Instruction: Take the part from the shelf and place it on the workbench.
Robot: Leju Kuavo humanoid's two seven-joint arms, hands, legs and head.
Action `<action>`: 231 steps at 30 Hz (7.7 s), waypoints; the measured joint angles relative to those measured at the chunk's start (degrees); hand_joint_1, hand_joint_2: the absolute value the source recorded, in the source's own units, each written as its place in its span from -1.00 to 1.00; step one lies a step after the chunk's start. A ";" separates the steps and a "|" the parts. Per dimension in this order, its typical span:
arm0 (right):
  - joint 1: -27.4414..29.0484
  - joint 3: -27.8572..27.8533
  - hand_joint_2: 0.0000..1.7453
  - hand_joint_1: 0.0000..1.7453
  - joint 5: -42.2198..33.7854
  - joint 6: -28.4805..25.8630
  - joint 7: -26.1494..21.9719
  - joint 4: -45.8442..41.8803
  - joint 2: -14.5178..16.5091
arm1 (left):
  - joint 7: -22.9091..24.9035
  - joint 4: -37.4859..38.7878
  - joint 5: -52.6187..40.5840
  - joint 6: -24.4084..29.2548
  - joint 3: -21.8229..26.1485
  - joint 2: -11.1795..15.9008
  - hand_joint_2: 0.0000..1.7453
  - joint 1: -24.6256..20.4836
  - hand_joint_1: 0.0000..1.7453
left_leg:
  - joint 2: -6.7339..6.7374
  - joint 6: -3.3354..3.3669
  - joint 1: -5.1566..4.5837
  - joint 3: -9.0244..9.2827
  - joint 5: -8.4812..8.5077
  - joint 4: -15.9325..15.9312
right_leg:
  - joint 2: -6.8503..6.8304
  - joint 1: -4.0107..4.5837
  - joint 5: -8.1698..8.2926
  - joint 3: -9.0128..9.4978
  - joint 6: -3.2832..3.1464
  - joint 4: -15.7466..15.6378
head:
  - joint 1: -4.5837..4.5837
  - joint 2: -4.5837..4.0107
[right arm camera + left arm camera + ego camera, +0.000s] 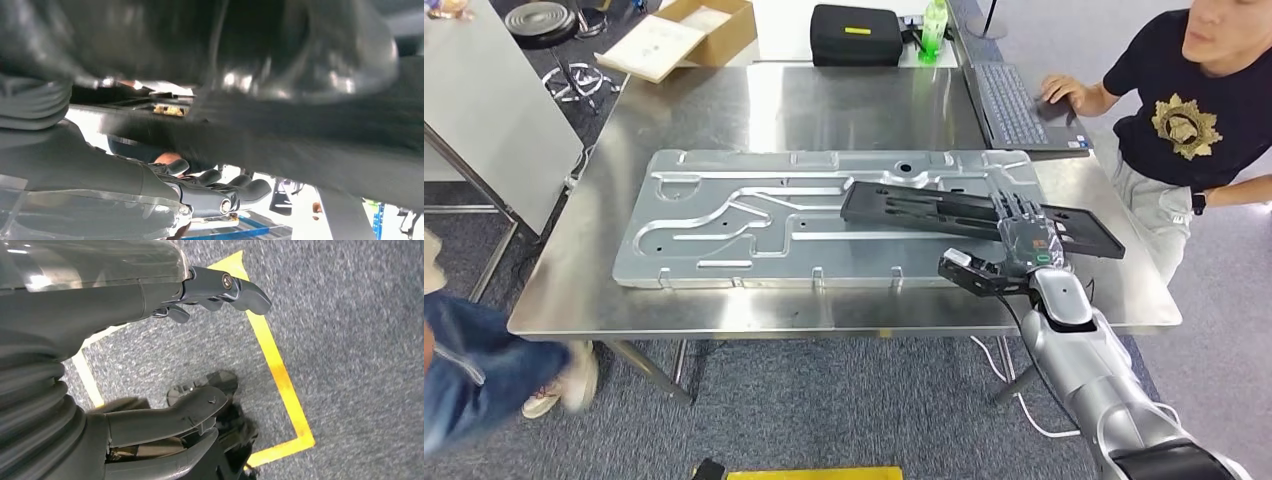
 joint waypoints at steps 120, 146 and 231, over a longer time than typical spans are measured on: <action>37.97 1.99 1.00 -1.00 9.99 -11.61 5.43 -55.06 8.69 | 2.26 0.00 1.47 -1.81 7.70 -1.10 1.00 1.82 -1.00 | 3.36 -1.12 -0.27 0.87 -1.22 0.19 | -6.39 1.09 -0.31 5.58 -0.96 -4.52 | -0.07 0.00; 38.52 1.98 1.00 -1.00 9.14 -12.05 5.41 -54.57 8.52 | 2.54 0.00 0.71 -1.65 7.71 -1.15 1.00 1.96 -1.00 | 0.07 -2.74 0.23 -6.74 -6.89 15.40 | -3.06 0.70 0.50 4.47 -2.99 -4.25 | -0.28 0.00; 38.61 2.01 1.00 -1.00 9.94 -12.20 4.92 -54.57 8.51 | 2.58 0.00 -0.43 -0.29 7.86 -1.31 1.00 2.39 -1.00 | -6.02 -2.39 0.12 -0.16 -1.42 1.10 | 1.99 -0.30 0.21 4.56 -1.60 -4.00 | -0.60 0.00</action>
